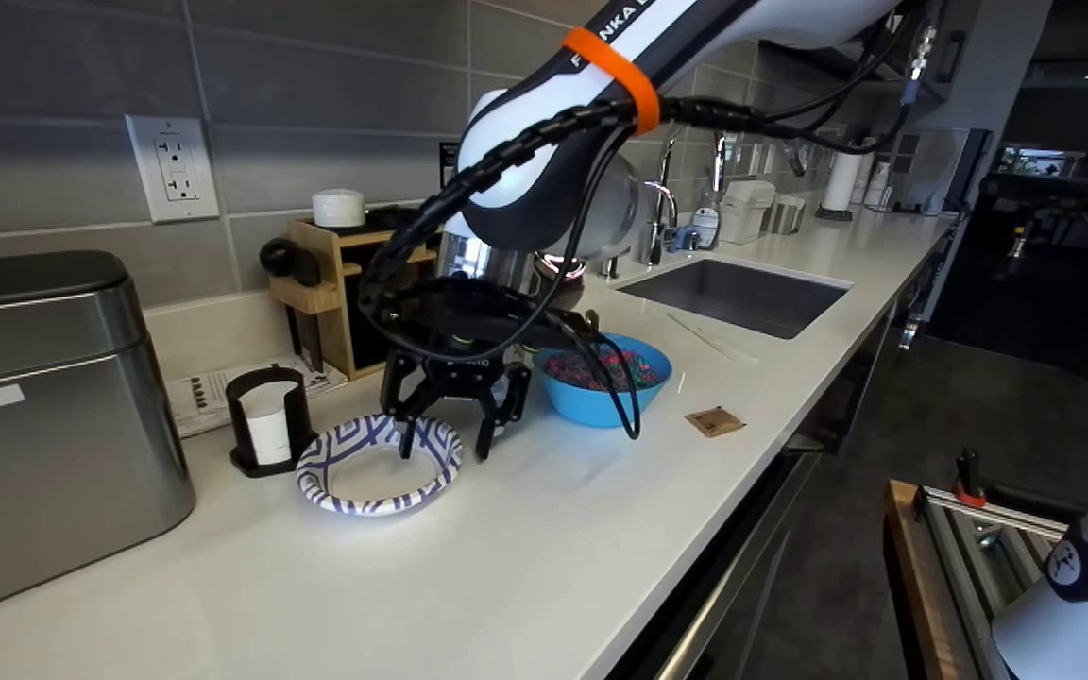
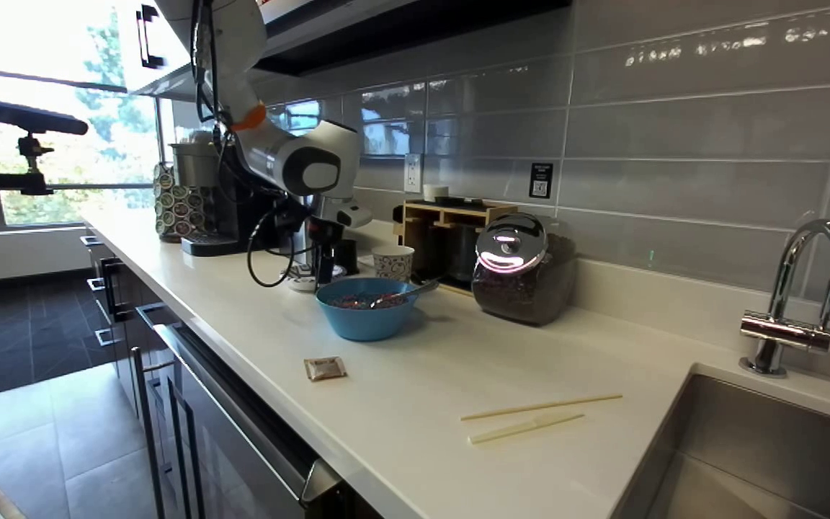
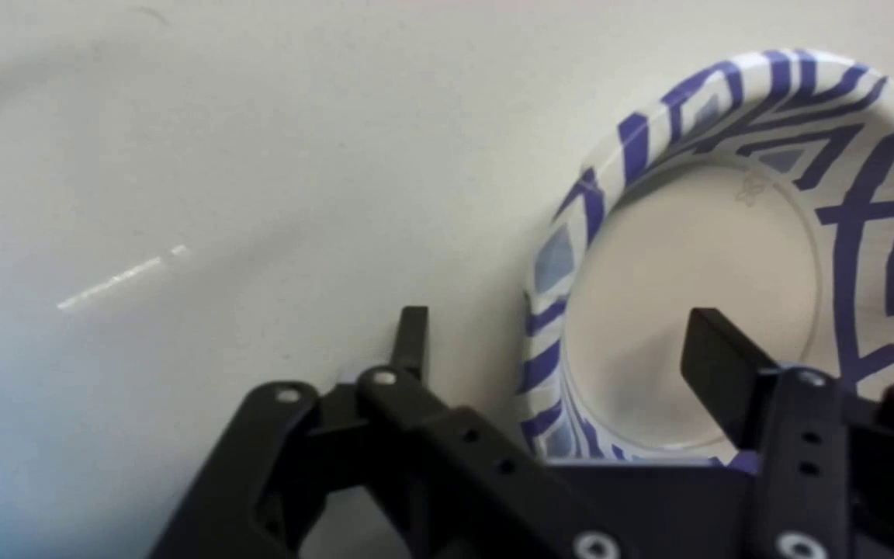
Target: Move the striped bow to the right
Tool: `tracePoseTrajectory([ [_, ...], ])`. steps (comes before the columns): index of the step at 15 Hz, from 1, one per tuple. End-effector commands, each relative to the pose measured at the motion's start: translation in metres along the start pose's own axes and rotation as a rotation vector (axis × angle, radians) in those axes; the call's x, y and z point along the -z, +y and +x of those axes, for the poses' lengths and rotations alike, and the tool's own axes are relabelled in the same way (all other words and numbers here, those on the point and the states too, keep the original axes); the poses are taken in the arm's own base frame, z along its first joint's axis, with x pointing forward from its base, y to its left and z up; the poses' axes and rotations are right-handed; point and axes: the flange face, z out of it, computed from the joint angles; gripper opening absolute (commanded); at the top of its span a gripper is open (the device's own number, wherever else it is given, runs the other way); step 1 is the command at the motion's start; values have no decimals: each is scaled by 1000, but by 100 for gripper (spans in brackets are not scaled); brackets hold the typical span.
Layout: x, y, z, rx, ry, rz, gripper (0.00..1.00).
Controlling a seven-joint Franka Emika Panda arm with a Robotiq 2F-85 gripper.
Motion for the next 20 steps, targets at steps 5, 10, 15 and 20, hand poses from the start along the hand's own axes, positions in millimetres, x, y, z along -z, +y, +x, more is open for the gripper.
tracePoseTrajectory([
  [5,-13,-9,2,-7,18,20,55],
  [10,-9,-17,-1,16,28,39,37],
  [15,-9,-22,-4,27,42,51,26],
  [20,-5,-25,-7,41,42,63,2],
])
